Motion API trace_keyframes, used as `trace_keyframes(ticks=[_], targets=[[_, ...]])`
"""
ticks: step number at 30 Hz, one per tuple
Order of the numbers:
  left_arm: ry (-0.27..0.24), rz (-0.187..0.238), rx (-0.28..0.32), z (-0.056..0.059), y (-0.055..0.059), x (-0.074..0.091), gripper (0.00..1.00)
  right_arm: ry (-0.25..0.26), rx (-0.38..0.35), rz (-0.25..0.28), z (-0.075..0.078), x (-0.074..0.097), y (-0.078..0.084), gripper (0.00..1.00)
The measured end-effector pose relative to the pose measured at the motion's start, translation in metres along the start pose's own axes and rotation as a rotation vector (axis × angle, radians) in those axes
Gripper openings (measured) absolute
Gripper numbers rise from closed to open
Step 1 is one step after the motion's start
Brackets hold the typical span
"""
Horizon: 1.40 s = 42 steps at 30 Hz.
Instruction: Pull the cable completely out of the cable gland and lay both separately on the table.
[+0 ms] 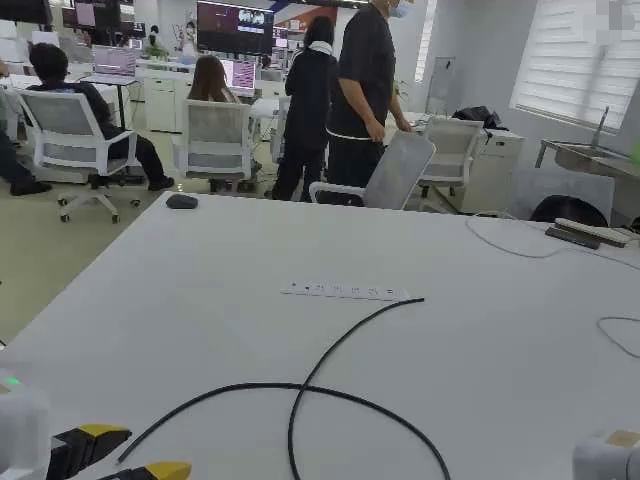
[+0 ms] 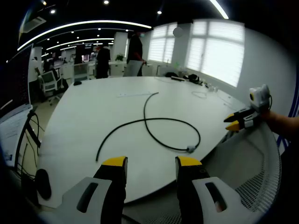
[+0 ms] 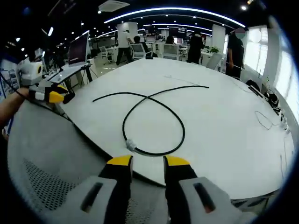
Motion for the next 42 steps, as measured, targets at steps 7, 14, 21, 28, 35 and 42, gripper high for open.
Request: trace_keyframes(ticks=[7, 14, 21, 28, 35, 42], targets=[[-0.011, 0.000, 0.007, -0.0016, 0.0012, 0.0002, 0.37, -0.001, -0.004, -0.004, -0.0001, -0.0002, 0.0007, 0.28], [-0.032, 0.000, 0.046, -0.0058, 0.0034, 0.0005, 0.43, 0.002, -0.008, -0.007, 0.0006, -0.0005, 0.0012, 0.32], [-0.033, -0.006, 0.046, -0.0064, 0.0041, 0.0004, 0.43, 0.007, -0.011, -0.008, 0.0007, -0.0004, 0.0013, 0.34], [-0.035, -0.014, 0.047, -0.0069, 0.0052, 0.0005, 0.43, 0.006, -0.019, -0.008, 0.0006, -0.0005, 0.0015, 0.34], [-0.033, -0.020, 0.047, -0.0074, 0.0060, 0.0007, 0.42, 0.006, -0.025, -0.005, 0.0014, -0.0006, 0.0014, 0.34], [-0.029, -0.023, 0.049, -0.0073, 0.0064, 0.0002, 0.41, -0.002, -0.045, -0.003, 0.0019, -0.0011, 0.0020, 0.34]])
Point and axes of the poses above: the centre of the closed fingertips' face, and the gripper's own axes: x roughly backward along the fingers, z roughly to its right, y roughly out of its underside, the point moved 6 cm from there along x, roughly backward along the fingers
